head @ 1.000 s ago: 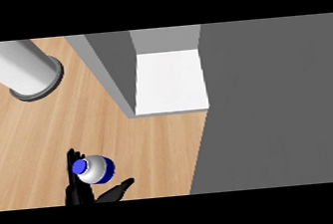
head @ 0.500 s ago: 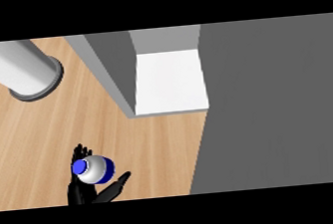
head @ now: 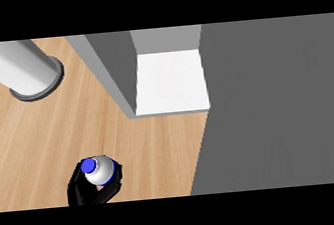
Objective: Pick up the bottled water, place it into the cabinet and close the cabinet
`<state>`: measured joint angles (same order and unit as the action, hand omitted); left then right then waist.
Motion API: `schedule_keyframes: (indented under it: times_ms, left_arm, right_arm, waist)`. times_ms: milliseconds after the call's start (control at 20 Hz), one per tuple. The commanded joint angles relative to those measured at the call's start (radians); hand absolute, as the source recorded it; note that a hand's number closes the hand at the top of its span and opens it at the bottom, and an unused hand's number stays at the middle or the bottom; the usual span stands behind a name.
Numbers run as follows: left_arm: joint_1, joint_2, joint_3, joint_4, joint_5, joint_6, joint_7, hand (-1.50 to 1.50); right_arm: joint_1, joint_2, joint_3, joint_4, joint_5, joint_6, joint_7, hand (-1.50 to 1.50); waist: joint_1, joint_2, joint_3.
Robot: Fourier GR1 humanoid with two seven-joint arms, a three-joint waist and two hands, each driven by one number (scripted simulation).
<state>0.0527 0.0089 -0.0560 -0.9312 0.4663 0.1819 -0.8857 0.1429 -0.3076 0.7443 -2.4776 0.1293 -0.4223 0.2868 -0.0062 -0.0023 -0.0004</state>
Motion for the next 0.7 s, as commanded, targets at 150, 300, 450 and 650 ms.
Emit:
schedule_keyframes:
  times_ms: [150,300,450,650]
  left_arm:
    - [0.019,-0.009,-0.027,-0.047,0.036,-0.043,-0.001,1.50]
    - [-0.127,0.061,-0.010,0.091,0.030,-0.149,0.039,1.50]
    - [-0.120,0.100,-0.075,0.094,-0.005,-0.268,0.053,1.50]
    - [-0.097,0.103,-0.067,0.004,-0.015,-0.246,0.060,1.50]
  right_arm:
    - [0.019,-0.040,0.033,-0.155,0.138,0.001,0.112,-1.50]
    - [0.012,-0.035,0.006,-0.095,0.054,0.013,0.020,-1.50]
    - [-0.038,-0.027,-0.026,-0.089,0.047,0.004,0.060,-1.50]
    - [0.034,-0.060,0.007,-0.158,0.077,-0.012,0.069,-1.50]
  waist:
    - [0.000,-0.002,0.000]
    - [-0.009,0.001,-0.001]
    - [-0.010,0.002,-0.002]
    - [-0.001,-0.001,0.000]
